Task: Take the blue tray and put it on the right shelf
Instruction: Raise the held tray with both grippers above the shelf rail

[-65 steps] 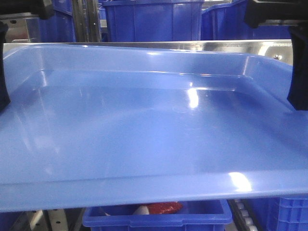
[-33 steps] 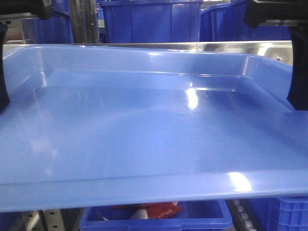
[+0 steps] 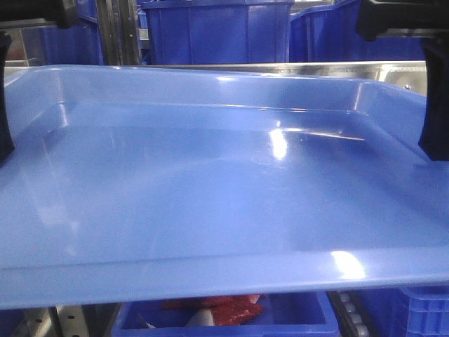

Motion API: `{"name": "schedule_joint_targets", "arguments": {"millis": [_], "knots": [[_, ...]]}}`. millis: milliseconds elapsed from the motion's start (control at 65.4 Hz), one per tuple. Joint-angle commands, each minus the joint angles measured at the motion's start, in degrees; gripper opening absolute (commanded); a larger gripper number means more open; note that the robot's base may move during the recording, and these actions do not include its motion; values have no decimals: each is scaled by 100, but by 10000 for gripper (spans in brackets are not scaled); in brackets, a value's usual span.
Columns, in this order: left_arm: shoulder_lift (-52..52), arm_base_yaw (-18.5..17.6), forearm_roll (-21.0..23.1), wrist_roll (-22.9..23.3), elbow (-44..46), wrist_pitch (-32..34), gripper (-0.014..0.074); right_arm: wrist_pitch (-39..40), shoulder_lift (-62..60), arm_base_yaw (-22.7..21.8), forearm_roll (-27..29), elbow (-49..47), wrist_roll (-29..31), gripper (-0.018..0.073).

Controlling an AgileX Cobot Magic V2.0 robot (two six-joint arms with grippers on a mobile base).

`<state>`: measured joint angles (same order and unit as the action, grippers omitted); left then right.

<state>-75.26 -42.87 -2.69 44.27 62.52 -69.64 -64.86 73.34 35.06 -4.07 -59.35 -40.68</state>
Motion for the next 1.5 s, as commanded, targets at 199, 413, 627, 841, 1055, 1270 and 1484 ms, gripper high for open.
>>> {"name": "schedule_joint_targets", "arguments": {"millis": [199, 413, 627, 841, 1055, 1270, 1484], "knots": [[148, -77, 334, 49, 173, 187, 34, 440, -168, 31, 177, -182, -84, 160], [148, -77, 334, 49, 173, 187, 34, 440, -168, 31, 177, -182, -84, 160], [148, -77, 334, 49, 173, 187, 34, 440, -168, 31, 177, -182, -84, 160], [134, -77, 361, 49, 173, 15, 34, 706, -163, 31, 177, -182, -84, 160], [112, -77, 336, 49, 173, -41, 34, 805, -163, 31, 177, -182, -84, 160], [111, 24, 306, 49, 309, 276, 34, 471, -163, 31, 177, -419, -45, 160], [111, 168, 126, -344, 1227, 436, 34, 228, -145, 31, 153, -1448, 532, 160]]}}
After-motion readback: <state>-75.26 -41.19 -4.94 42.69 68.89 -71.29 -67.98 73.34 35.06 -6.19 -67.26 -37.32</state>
